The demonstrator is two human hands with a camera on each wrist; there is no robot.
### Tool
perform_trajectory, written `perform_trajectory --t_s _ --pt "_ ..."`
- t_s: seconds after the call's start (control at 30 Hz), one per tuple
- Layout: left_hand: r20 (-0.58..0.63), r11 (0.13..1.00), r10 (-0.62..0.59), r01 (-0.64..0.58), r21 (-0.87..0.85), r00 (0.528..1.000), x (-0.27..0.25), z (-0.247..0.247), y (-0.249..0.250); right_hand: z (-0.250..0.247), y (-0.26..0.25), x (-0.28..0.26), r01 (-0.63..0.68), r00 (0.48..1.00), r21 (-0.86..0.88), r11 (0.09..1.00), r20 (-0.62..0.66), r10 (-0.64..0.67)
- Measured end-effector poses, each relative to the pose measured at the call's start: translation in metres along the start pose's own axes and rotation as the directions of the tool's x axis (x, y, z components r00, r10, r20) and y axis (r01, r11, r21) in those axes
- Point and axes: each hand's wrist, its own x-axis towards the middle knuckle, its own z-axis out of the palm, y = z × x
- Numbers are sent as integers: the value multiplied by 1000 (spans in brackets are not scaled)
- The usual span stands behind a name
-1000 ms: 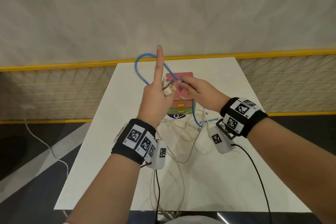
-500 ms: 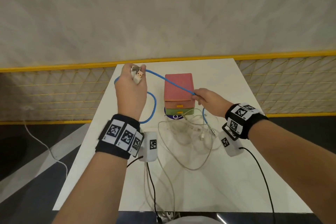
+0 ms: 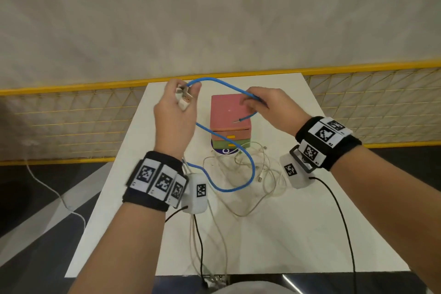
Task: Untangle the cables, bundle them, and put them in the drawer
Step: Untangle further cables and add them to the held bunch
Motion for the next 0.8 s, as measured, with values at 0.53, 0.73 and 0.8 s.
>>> perform_trajectory --t_s 0.53,0.73,0.8 --pt "546 987 -126 47 157 828 -102 -26 26 59 -67 -155 -82 455 31 996 891 10" --pt "626 990 -137 90 106 768 -143 -34 43 57 -67 -181 164 347 -221 961 925 154" --pt "607 990 -142 128 67 782 -148 -37 51 49 -63 -176 155 535 -261 953 833 141"
